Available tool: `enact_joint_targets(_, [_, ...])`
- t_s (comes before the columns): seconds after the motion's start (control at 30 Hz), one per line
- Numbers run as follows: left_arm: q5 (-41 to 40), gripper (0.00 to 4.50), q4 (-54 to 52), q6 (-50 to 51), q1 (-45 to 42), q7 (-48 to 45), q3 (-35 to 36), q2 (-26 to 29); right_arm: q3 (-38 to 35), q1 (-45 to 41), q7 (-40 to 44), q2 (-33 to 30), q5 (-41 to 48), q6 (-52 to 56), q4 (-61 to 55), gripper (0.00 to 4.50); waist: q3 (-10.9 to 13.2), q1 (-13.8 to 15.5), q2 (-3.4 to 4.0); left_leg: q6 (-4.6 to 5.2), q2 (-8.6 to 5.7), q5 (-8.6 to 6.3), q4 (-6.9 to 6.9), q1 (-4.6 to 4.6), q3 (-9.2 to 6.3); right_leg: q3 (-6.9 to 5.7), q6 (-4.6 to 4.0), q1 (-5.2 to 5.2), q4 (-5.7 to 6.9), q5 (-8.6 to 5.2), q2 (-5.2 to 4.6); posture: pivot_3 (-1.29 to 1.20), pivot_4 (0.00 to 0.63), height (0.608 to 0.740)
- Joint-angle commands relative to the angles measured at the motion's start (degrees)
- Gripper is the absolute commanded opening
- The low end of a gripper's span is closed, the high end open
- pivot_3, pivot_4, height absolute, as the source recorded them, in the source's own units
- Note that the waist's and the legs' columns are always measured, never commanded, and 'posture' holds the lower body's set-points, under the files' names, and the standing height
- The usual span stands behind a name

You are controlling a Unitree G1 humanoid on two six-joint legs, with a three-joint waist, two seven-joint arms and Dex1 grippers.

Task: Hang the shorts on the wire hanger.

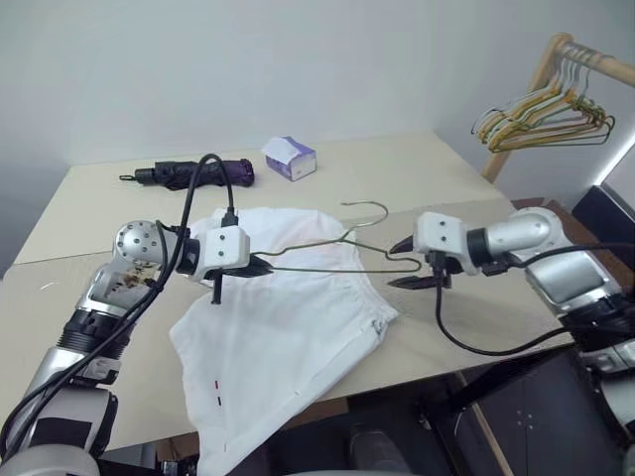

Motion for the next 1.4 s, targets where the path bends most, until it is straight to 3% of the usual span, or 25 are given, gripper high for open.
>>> enact_joint_targets(0.03, [-0.5,0.0,-1.4,-0.6,-0.8,-0.1,1.5,0.1,-2.2,-1.6,0.5,1.2,-3.2,1.1,-0.3,2.1,0.0,0.4,0.0,0.0,-0.01,0.0,0.01,-0.03,0.14,0.0,0.03,-0.03,0.0,-0.02,-0.01,-0.08,0.0,0.74])
enact_joint_targets(0.2, [-0.5,0.0,-1.4,-0.6,-0.9,-0.1,1.4,-0.1,-2.7,-1.3,1.2,3.1,-5.8,1.1,0.1,0.2,0.0,1.6,0.01,0.0,-0.02,0.0,0.29,-0.6,0.29,-0.01,0.04,-0.58,0.19,-0.01,0.02,-0.08,0.0,0.74])
enact_joint_targets(0.23, [-0.6,0.0,-1.4,-0.6,-0.9,-0.2,1.4,-0.1,-2.9,-1.1,1.3,3.3,-6.2,1.0,0.1,0.03,0.0,1.7,0.01,0.0,-0.05,0.0,0.39,-0.78,0.29,-0.01,-0.12,-0.72,0.23,0.1,0.05,-0.08,0.0,0.74])
enact_joint_targets(0.47, [-1.9,0.0,-1.2,-0.4,-1.0,-1.7,1.6,-0.4,-4.8,0.1,2.9,3.7,-6.8,0.2,-0.3,0.03,0.0,1.9,0.01,0.0,-0.01,-0.01,0.53,-0.85,0.32,-0.04,-0.1,-0.7,0.23,0.09,0.15,-0.08,0.0,0.74])
enact_joint_targets(0.57, [-7.1,0.74,-1.2,3.1,-1.6,-5.4,3.2,-0.9,-6.6,1.6,4.5,2.8,-5.5,-0.3,-1.6,0.0,0.0,1.9,0.01,0.0,-0.01,-0.01,0.54,-0.87,0.31,-0.05,-0.07,-0.7,0.22,0.07,0.16,-0.08,0.0,0.74])
enact_joint_targets(0.73, [-8.5,2.37,3.1,2.4,-4.2,-5.3,5.1,-2.7,-10.1,5.3,6.0,0.8,-3.9,1.3,-3.1,0.0,0.0,2.1,0.01,0.01,0.02,-0.02,0.63,-0.91,0.29,-0.08,-0.04,-0.69,0.22,0.06,0.2,-0.08,0.0,0.74])
enact_joint_targets(0.9, [-10.5,4.03,7.7,5.5,-8.0,-1.6,9.2,-5.1,-16.2,12.4,6.0,-2.5,0.6,11.0,-4.1,0.0,0.0,2.8,0.0,0.01,0.01,-0.05,0.73,-0.93,0.27,-0.1,0.02,-0.63,0.21,0.05,0.21,-0.07,0.0,0.74])
enact_joint_targets(0.97, [-11.8,4.47,7.4,7.6,-7.7,-1.2,10.6,-5.1,-18.6,15.1,6.3,-3.8,2.9,15.7,-4.2,0.0,0.0,2.8,0.01,0.01,0.02,-0.07,0.73,-0.93,0.29,-0.08,0.0,-0.66,0.21,0.06,0.21,-0.08,0.0,0.74])
enact_joint_targets(1.2, [-20.3,4.47,-5.7,16.7,1.1,0.5,16.0,-5.1,-24.3,20.8,6.2,-6.7,12.3,40.4,-0.9,0.0,0.0,2.6,0.03,-0.01,0.09,-0.09,0.73,-0.86,0.32,-0.05,-0.06,-0.61,0.22,0.09,0.24,-0.09,0.0,0.74])
enact_joint_targets(1.4, [-27.1,4.47,-17.1,22.3,8.0,2.1,18.9,-4.7,-25.2,21.2,3.8,-4.1,14.9,49.5,6.7,0.0,0.0,3.0,0.02,-0.02,0.08,-0.1,0.74,-0.85,0.32,-0.04,-0.03,-0.58,0.2,0.08,0.25,-0.07,0.0,0.74])
